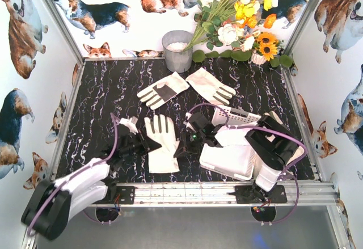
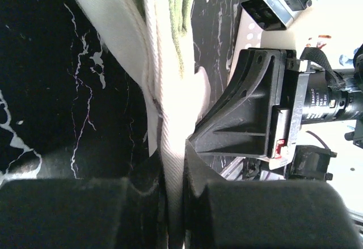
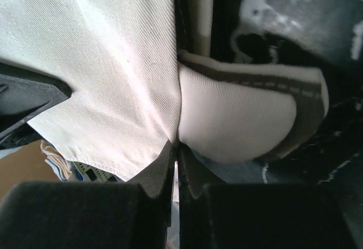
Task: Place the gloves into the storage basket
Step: Pick up the glove from the center of the board, then place the glove in the bin.
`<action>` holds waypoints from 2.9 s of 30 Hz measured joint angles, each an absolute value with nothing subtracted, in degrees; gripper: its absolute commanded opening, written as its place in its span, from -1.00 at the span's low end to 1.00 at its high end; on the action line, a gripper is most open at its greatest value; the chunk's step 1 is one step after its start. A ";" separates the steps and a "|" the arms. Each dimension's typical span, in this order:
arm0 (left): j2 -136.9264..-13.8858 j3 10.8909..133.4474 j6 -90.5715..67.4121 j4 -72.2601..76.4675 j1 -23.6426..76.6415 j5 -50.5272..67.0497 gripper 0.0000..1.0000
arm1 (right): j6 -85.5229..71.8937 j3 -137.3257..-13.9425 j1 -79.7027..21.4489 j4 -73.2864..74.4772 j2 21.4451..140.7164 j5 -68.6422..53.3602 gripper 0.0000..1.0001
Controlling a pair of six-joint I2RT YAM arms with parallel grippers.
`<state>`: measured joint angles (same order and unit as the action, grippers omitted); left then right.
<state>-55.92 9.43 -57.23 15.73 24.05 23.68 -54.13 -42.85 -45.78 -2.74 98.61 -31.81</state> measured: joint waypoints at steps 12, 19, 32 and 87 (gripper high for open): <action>-38.74 18.39 -55.27 -7.14 23.99 16.40 -1.00 | -45.95 -45.87 -44.80 11.27 80.44 -29.43 0.67; -42.78 29.82 -52.16 -11.07 23.99 22.35 -1.00 | -41.65 -46.52 -36.62 15.94 70.11 -33.17 0.97; -47.42 40.82 -49.47 -6.44 24.25 40.38 -1.00 | -45.15 -45.76 -23.59 6.57 56.07 -45.15 0.99; -91.35 61.06 -43.42 1.72 57.74 5.30 -1.00 | -34.59 -48.90 -25.28 52.31 52.47 -6.85 -1.00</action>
<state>-91.35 61.06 -43.42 1.72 57.74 5.30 -34.59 -48.90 -25.28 52.31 52.47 -6.85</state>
